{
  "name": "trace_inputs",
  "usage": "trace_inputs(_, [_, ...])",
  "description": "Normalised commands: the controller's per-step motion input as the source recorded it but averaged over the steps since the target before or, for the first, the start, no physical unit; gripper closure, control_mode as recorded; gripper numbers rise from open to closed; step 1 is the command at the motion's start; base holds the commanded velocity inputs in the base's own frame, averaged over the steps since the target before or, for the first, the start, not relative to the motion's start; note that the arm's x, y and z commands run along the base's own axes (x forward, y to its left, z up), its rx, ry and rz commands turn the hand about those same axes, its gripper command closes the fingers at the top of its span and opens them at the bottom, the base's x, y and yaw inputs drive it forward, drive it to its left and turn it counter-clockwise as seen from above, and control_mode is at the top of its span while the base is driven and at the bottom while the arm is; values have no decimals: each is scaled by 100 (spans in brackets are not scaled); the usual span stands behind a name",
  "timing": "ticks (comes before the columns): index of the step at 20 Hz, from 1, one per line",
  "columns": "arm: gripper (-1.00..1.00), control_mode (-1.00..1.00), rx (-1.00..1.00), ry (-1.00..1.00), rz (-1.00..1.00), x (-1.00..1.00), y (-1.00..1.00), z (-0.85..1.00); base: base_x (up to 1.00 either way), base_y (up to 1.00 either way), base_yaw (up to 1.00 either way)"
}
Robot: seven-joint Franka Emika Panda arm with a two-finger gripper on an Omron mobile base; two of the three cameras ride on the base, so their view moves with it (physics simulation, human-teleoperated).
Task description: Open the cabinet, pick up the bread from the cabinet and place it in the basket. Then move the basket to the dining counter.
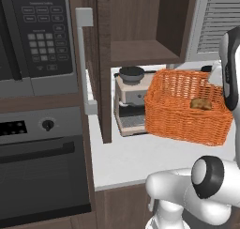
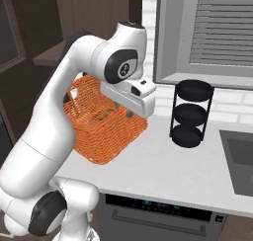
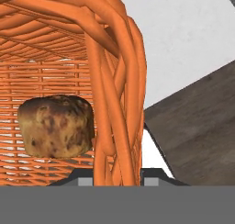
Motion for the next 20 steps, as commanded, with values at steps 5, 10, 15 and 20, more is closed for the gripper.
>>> trace_inputs(5, [100, -100, 0, -5, 10, 0, 15, 0, 0, 0, 0])
trace_inputs(10, [100, -100, 0, -3, 10, 3, 6, 0, 0, 0, 0])
trace_inputs(15, [100, -100, 0, 0, 2, 20, 0, 0, 0, 0, 0])
trace_inputs(20, [100, 100, 0, 0, 0, 14, 0, 0, 1, 0, 0])
